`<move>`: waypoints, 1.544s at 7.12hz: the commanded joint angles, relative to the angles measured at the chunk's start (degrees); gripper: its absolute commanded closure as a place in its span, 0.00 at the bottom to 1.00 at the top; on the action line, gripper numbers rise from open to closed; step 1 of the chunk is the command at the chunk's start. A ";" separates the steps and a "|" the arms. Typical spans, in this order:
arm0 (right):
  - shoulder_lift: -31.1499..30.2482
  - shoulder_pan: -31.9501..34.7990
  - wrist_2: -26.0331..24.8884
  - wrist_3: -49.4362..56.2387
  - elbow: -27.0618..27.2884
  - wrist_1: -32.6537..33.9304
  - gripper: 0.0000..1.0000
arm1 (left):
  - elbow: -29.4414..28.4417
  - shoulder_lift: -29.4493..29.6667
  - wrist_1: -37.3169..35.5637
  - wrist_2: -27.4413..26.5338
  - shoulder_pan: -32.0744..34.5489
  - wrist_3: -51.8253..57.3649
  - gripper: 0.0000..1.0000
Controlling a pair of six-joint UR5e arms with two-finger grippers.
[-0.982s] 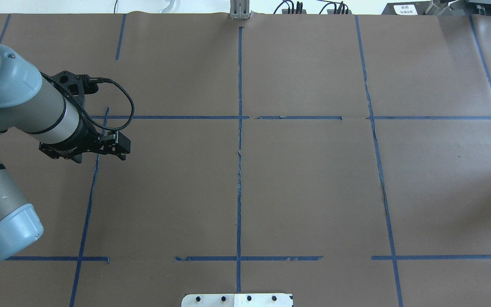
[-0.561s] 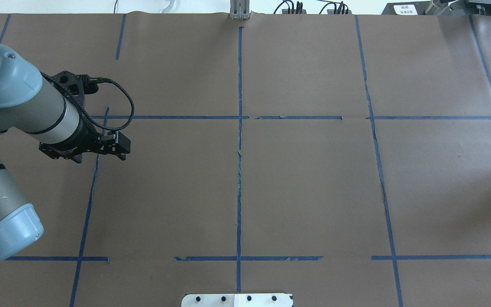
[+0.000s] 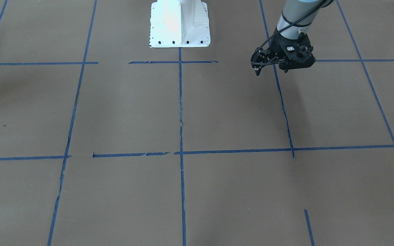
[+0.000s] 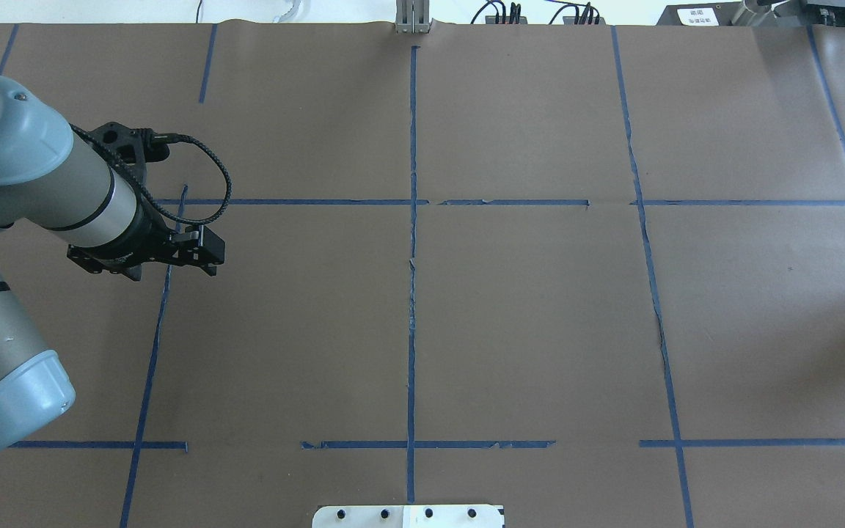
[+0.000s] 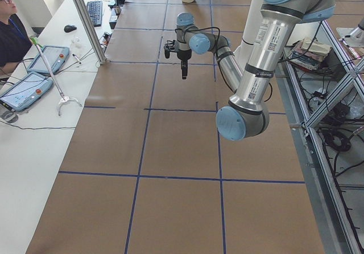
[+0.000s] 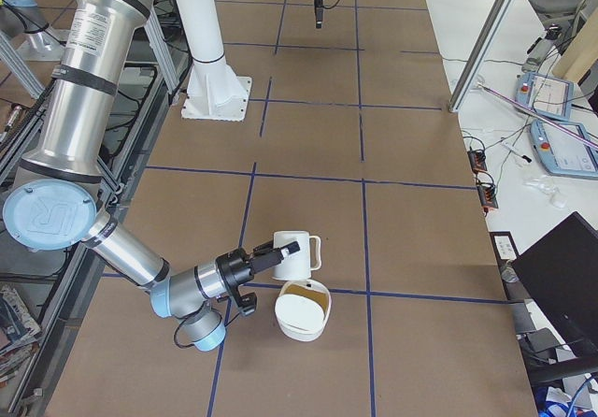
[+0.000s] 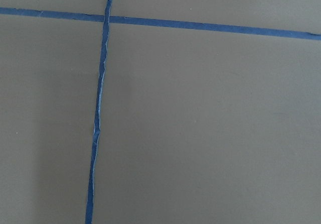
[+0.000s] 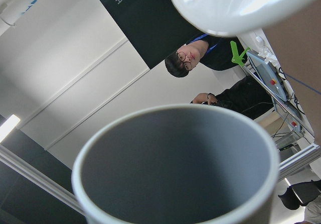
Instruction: Left arm hands cup to right arm to dump lemon
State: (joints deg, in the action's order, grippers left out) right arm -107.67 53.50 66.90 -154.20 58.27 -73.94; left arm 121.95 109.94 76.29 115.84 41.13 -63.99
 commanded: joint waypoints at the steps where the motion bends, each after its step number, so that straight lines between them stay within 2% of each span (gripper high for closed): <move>1: -0.09 0.63 1.73 8.77 0.88 3.44 0.88 | 0.04 -0.07 0.00 0.00 0.00 0.00 0.00; 2: 0.00 2.12 2.87 14.39 1.05 6.50 0.89 | 0.04 -0.07 0.00 0.00 0.00 0.00 0.00; 4: -0.08 9.38 12.23 23.19 8.30 19.11 0.90 | 0.13 -0.16 0.00 0.00 0.00 -0.09 0.00; 7: -0.35 11.27 18.94 41.10 14.39 27.33 0.95 | -0.22 -0.25 0.00 0.00 -0.09 0.00 0.00; 9: -0.35 11.88 23.25 49.21 24.03 38.37 0.96 | -0.40 0.01 0.17 0.00 -0.18 0.09 0.00; 11: -0.61 11.98 26.24 62.09 34.93 53.30 0.97 | -0.31 1.68 2.54 -0.44 -0.09 0.79 0.00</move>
State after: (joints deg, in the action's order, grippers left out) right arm -108.27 65.38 90.94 -100.89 86.66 -29.99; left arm 121.52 110.81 77.49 115.74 40.94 -63.63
